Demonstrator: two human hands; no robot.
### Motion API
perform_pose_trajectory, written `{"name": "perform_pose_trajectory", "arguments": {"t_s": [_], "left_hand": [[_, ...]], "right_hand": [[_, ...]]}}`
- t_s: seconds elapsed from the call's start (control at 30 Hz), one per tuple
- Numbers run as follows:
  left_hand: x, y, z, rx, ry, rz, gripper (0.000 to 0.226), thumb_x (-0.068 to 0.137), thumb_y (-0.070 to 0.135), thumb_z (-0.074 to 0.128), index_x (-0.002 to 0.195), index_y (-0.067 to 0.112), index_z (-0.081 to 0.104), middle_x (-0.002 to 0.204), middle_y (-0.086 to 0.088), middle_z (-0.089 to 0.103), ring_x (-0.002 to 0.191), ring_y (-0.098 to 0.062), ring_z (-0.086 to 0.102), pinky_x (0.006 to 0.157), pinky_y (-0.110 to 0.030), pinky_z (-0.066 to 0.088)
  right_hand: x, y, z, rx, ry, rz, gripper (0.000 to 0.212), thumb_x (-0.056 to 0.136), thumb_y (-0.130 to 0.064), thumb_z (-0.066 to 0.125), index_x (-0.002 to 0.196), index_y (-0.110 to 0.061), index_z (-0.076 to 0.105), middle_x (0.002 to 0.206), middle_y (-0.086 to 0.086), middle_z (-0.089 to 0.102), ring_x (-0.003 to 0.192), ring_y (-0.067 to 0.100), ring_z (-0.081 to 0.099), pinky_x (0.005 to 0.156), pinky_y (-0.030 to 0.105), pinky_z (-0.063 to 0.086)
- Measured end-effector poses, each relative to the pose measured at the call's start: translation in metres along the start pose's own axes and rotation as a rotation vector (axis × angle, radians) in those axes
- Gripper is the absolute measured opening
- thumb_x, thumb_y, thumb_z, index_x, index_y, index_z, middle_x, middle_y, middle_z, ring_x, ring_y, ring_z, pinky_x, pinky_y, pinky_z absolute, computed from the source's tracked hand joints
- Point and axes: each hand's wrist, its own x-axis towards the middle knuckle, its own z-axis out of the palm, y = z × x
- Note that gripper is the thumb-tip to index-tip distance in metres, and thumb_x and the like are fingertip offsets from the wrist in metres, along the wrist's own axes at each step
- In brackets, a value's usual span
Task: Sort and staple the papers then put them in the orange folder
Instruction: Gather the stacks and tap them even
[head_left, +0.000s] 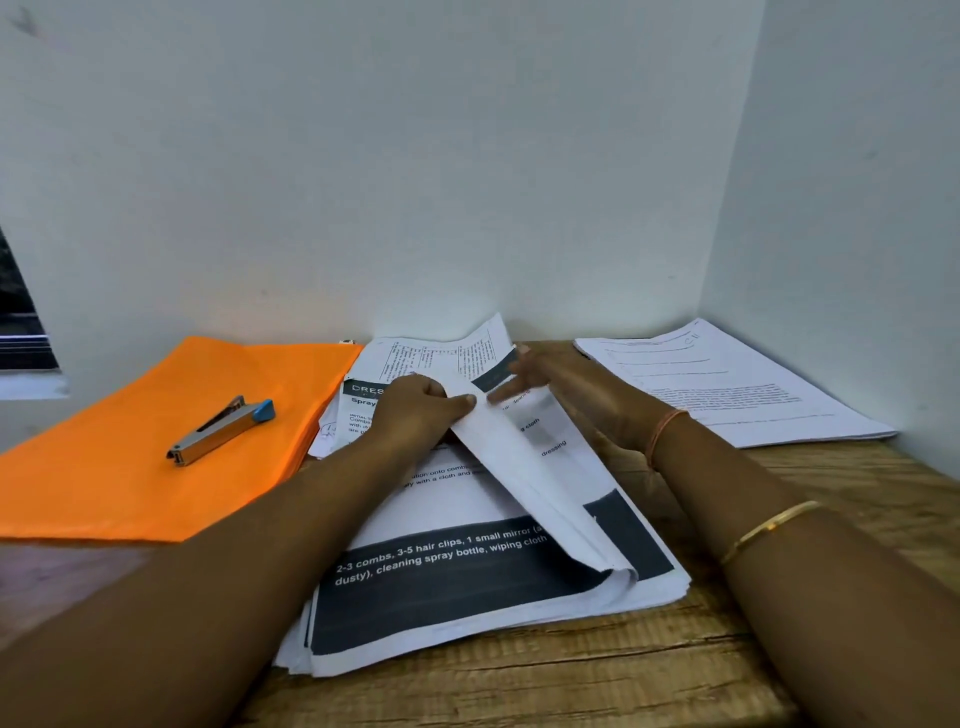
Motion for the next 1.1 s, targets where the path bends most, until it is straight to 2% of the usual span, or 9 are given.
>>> {"name": "perform_pose_trajectory", "arguments": {"t_s": [0.07, 0.13, 0.23, 0.33, 0.4, 0.57, 0.7, 0.9, 1.1], "left_hand": [[0.002, -0.001, 0.0, -0.028, -0.005, -0.004, 0.03, 0.08, 0.013, 0.072, 0.064, 0.011, 0.047, 0.072, -0.008, 0.056, 0.071, -0.021, 0.052, 0.072, -0.034, 0.045], [0.002, -0.001, 0.0, -0.078, -0.031, -0.014, 0.02, 0.08, 0.01, 0.072, 0.091, 0.007, 0.057, 0.098, -0.01, 0.064, 0.091, -0.025, 0.061, 0.09, -0.04, 0.051], [0.002, -0.001, 0.001, -0.139, -0.047, -0.048, 0.059, 0.08, 0.006, 0.071, 0.129, 0.012, 0.039, 0.127, -0.012, 0.054, 0.113, -0.028, 0.055, 0.1, -0.043, 0.045], [0.002, 0.001, 0.001, -0.13, -0.063, -0.034, 0.086, 0.083, 0.007, 0.069, 0.147, 0.018, 0.013, 0.145, -0.013, 0.037, 0.126, -0.027, 0.044, 0.107, -0.043, 0.038], [0.002, 0.001, 0.0, -0.124, -0.08, -0.03, 0.087, 0.084, 0.007, 0.068, 0.148, 0.02, 0.01, 0.146, -0.013, 0.035, 0.126, -0.027, 0.044, 0.107, -0.043, 0.038], [0.004, -0.001, 0.001, -0.109, -0.094, -0.022, 0.082, 0.084, 0.008, 0.068, 0.147, 0.02, 0.016, 0.143, -0.013, 0.04, 0.121, -0.027, 0.049, 0.104, -0.042, 0.041], [0.005, -0.001, 0.001, -0.096, -0.095, -0.024, 0.081, 0.084, 0.009, 0.067, 0.146, 0.02, 0.017, 0.142, -0.012, 0.042, 0.122, -0.027, 0.048, 0.105, -0.042, 0.04], [0.004, -0.001, 0.001, -0.1, -0.105, -0.021, 0.078, 0.085, 0.008, 0.066, 0.146, 0.019, 0.019, 0.138, -0.011, 0.046, 0.119, -0.025, 0.05, 0.105, -0.039, 0.041], [0.003, 0.0, 0.001, -0.072, -0.095, -0.024, 0.077, 0.085, 0.008, 0.066, 0.145, 0.018, 0.02, 0.133, -0.011, 0.049, 0.118, -0.026, 0.051, 0.104, -0.039, 0.041]], "right_hand": [[-0.004, -0.002, -0.003, 0.143, 0.103, 0.036, 0.038, 0.095, -0.041, 0.043, 0.1, -0.019, 0.074, 0.115, -0.006, 0.066, 0.106, 0.006, 0.061, 0.081, 0.016, 0.044], [-0.004, 0.0, -0.006, 0.193, 0.16, 0.058, 0.033, 0.097, -0.028, 0.042, 0.111, -0.01, 0.067, 0.113, 0.002, 0.067, 0.106, 0.014, 0.062, 0.072, 0.017, 0.046], [-0.002, -0.003, -0.007, 0.04, 0.177, 0.06, 0.031, 0.098, -0.02, 0.04, 0.113, -0.008, 0.064, 0.117, 0.006, 0.064, 0.113, 0.019, 0.057, 0.086, 0.028, 0.041], [0.003, 0.005, -0.005, -0.074, 0.155, 0.076, 0.021, 0.093, -0.018, 0.047, 0.082, -0.02, 0.064, 0.095, -0.004, 0.063, 0.099, 0.016, 0.057, 0.087, 0.033, 0.039], [0.006, 0.008, -0.006, -0.054, 0.173, 0.083, 0.023, 0.093, -0.018, 0.048, 0.073, -0.023, 0.059, 0.087, -0.008, 0.059, 0.091, 0.015, 0.054, 0.08, 0.03, 0.038], [0.001, 0.005, -0.008, -0.1, 0.229, 0.089, 0.035, 0.099, -0.026, 0.034, 0.068, -0.03, 0.051, 0.084, -0.014, 0.057, 0.081, 0.002, 0.051, 0.087, 0.032, 0.034], [0.0, 0.004, -0.008, -0.058, 0.234, 0.135, 0.033, 0.091, -0.043, 0.033, 0.078, -0.032, 0.061, 0.097, -0.012, 0.069, 0.105, 0.011, 0.058, 0.104, 0.041, 0.036], [0.0, 0.0, -0.006, -0.042, 0.28, 0.164, 0.036, 0.076, -0.051, 0.031, 0.07, -0.031, 0.061, 0.09, -0.015, 0.067, 0.1, 0.014, 0.057, 0.105, 0.049, 0.033], [0.0, 0.001, -0.006, -0.016, 0.295, 0.151, 0.04, 0.075, -0.056, 0.031, 0.079, -0.033, 0.063, 0.091, -0.015, 0.07, 0.104, 0.014, 0.059, 0.106, 0.049, 0.033]]}}
